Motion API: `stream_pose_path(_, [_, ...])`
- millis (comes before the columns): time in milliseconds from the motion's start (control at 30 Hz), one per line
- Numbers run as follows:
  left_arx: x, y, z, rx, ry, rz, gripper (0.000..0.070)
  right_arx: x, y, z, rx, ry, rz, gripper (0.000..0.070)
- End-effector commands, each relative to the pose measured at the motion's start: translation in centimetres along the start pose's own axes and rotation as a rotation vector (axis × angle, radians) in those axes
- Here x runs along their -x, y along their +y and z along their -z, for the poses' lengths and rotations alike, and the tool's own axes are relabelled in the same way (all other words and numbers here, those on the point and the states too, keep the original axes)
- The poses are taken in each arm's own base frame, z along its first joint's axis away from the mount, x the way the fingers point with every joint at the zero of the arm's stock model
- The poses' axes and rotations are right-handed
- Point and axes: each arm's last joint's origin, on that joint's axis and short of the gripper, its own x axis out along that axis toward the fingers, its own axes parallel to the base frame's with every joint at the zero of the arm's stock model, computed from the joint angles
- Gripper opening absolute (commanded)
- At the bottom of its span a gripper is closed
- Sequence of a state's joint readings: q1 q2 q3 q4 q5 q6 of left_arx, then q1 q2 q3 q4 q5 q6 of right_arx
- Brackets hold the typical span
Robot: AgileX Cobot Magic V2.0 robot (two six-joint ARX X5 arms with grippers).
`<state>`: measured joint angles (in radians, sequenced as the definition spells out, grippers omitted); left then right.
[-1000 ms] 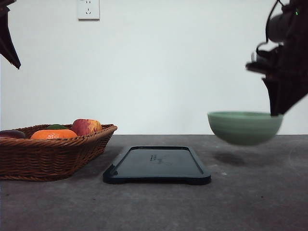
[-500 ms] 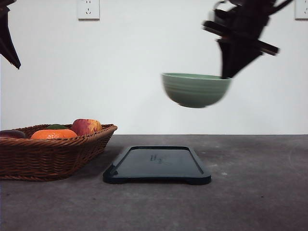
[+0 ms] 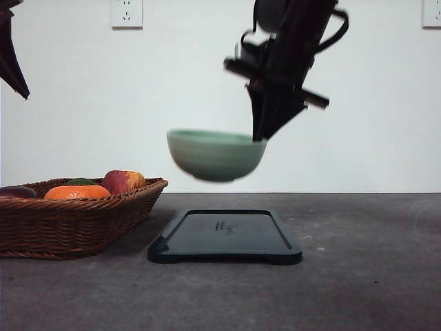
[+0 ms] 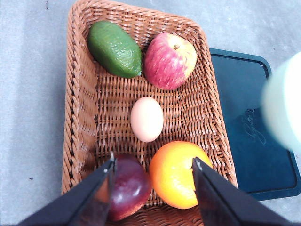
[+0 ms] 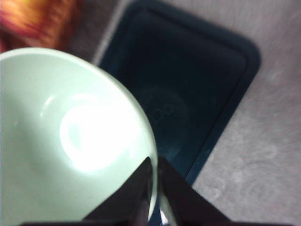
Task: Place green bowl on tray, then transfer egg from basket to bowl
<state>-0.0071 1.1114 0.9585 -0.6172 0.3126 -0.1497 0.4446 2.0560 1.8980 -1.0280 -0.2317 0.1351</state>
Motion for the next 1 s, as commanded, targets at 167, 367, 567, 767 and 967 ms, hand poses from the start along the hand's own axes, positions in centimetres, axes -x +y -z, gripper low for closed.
stream_pose_path(167, [0.3,-0.2,-0.6,-0.006,-0.021,0.007,0.0311,-2.9,-0.5,-0.7,-0.023,0.027,0.017,0.0002])
stream_pose_path(367, [0.3,-0.2,-0.6,-0.006,-0.019,0.007,0.031,-4.3,-1.0,-0.8,-0.028,0.035,0.06,0.0002])
stream_pose_path(567, [0.3,-0.2,-0.6,-0.006,-0.019,0.007,0.0311,-4.8,-1.1,-1.0,-0.029,0.026,0.061,0.0002])
stream_pose_path(767, [0.3,-0.2,-0.6,-0.006,-0.02,0.007,0.031,-4.9,-1.2,-1.0,-0.031,0.023,0.087,0.0002])
stream_pose_path(967, [0.3,-0.2,-0.6,-0.006,-0.019,0.007,0.031,-4.9,-1.2,-1.0,-0.034,0.029,0.086,0.012])
